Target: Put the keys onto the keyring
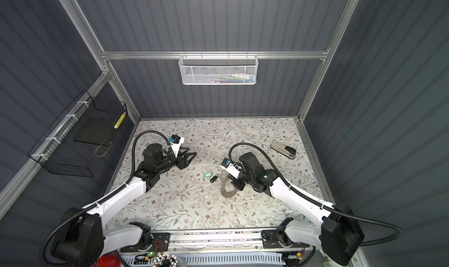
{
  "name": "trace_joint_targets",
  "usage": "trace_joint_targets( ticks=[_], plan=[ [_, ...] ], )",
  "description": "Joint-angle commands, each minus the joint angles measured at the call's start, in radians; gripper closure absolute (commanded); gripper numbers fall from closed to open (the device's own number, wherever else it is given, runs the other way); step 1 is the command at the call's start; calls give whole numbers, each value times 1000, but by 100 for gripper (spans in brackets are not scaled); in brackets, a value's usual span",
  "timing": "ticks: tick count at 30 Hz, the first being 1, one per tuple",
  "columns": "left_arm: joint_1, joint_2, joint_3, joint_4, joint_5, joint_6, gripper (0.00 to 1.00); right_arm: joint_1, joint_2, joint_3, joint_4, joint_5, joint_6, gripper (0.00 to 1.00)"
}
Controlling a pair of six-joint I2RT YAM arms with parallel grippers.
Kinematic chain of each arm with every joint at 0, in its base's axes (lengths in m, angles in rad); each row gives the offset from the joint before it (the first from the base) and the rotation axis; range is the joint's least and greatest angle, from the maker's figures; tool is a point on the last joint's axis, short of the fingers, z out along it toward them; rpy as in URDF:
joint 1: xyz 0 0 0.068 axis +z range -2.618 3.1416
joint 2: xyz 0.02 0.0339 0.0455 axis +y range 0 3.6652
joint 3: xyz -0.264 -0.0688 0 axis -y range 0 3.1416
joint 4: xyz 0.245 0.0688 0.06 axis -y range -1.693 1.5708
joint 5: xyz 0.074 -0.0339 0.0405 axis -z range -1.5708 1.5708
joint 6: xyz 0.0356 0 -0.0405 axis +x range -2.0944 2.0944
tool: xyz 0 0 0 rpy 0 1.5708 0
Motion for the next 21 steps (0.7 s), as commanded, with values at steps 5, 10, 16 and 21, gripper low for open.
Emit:
trace_joint_targets(
  ticks=[5, 10, 16, 21],
  plan=[
    [-64, -129, -45, 17, 139, 251, 59, 4, -92, -117, 324, -135, -153, 100],
    [-114, -159, -54, -28, 157, 402, 68, 3, -122, -177, 452, -168, -254, 100],
    [-162, -186, -53, -82, 169, 593, 73, 4, -155, -227, 530, -187, -340, 100],
    [-212, -185, -54, -102, 183, 685, 77, 3, -165, -236, 544, -227, -365, 100]
  ],
)
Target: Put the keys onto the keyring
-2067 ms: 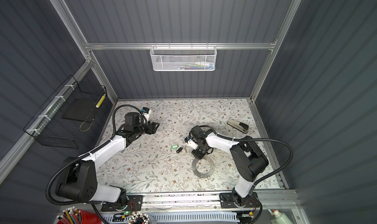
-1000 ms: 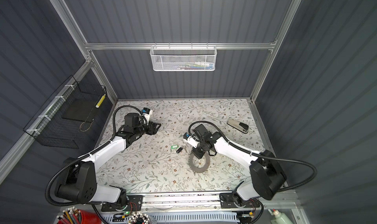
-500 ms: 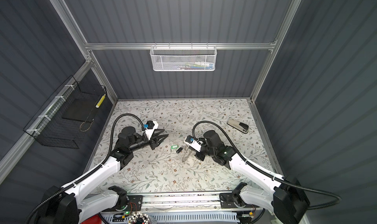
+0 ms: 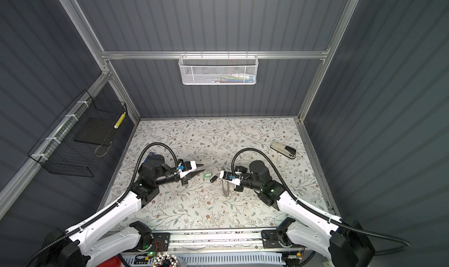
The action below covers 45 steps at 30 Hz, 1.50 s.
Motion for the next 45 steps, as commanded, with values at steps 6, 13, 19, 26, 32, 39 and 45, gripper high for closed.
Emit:
trace_joint_targets(
  ticks=[6, 13, 19, 26, 32, 39, 45],
  plan=[
    [-83, 10, 20, -75, 24, 180, 79, 3, -22, -2, 60, -81, -33, 100],
    [-118, 51, 46, -63, 14, 183, 80, 3, -23, 9, 38, -112, -19, 100],
    [-163, 86, 57, -12, -30, 170, 83, 4, -15, 12, 38, -131, 6, 100],
    [-195, 104, 59, 13, -54, 167, 84, 5, -9, 17, 27, -140, 17, 100],
    [-210, 111, 56, 56, -112, 139, 83, 4, -6, 15, 15, -146, 15, 100],
    [-221, 114, 53, 46, -122, 140, 80, 4, -2, 18, 14, -150, 17, 100],
    [-230, 126, 59, 45, -123, 144, 82, 4, -2, 23, 9, -158, 18, 100]
  ],
)
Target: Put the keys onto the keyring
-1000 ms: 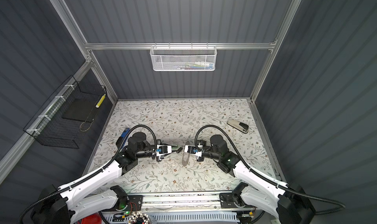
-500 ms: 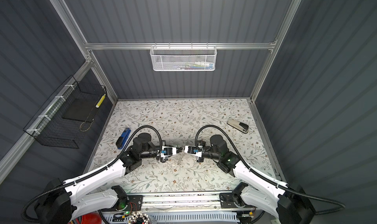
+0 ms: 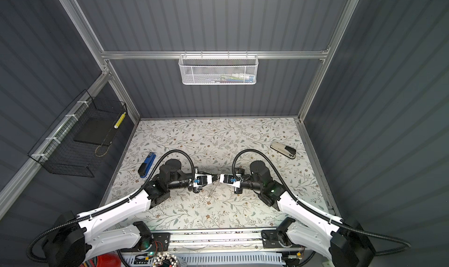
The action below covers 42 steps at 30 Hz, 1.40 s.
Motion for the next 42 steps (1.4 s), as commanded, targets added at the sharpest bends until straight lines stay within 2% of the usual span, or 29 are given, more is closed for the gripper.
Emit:
trace_joint_targets(
  ticks=[1, 6, 16, 23, 26, 29, 33, 42],
  plan=[
    [-9, 11, 33, 9, -6, -6, 83, 5, 4, 25, -4, -27, 14, 100],
    [-13, 18, 36, 11, -3, -6, 93, 4, 2, 28, -10, -30, 15, 100],
    [-14, 14, 35, -5, 28, -66, 100, 5, 0, 38, -24, -32, 22, 100],
    [-14, 13, 42, 52, 42, -194, 100, -12, -64, 23, -90, 19, 35, 62],
    [-12, 21, 41, 84, 74, -246, 100, -25, -122, -9, -95, 38, 61, 56],
    [-6, 32, 29, 138, 111, -295, 100, -44, -181, -45, -75, 38, 114, 55],
    [9, 44, 7, 248, 146, -376, 100, -63, -225, -73, -63, 1, 181, 59],
    [25, 69, -10, 383, 199, -462, 100, -81, -210, -98, 64, -72, 309, 69]
  ],
)
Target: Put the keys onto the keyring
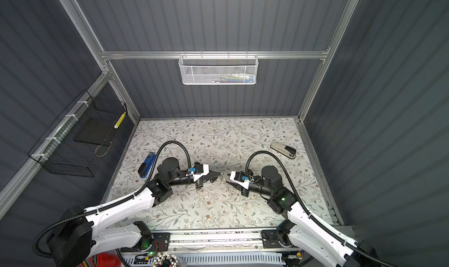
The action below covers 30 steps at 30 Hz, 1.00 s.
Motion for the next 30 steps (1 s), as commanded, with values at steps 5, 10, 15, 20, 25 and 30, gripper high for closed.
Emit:
trace_joint_targets(
  ticks=[5, 10, 15, 20, 25, 30],
  plan=[
    [6, 16, -15, 133, 57, -70, 100, -12, 48, -17, 203, -78, 139, 72],
    [7, 26, -12, 152, 69, -79, 100, -12, 71, -2, 246, -103, 164, 73],
    [6, 36, -14, 182, 70, -92, 100, -12, 71, 0, 250, -122, 175, 78],
    [6, 37, -19, 189, 75, -102, 100, -13, 72, -2, 266, -132, 187, 78],
    [7, 36, -15, 170, 76, -95, 100, -14, 78, 0, 278, -137, 196, 79],
    [6, 43, -8, 155, 89, -87, 100, -18, 80, -5, 305, -139, 211, 82]
  ],
)
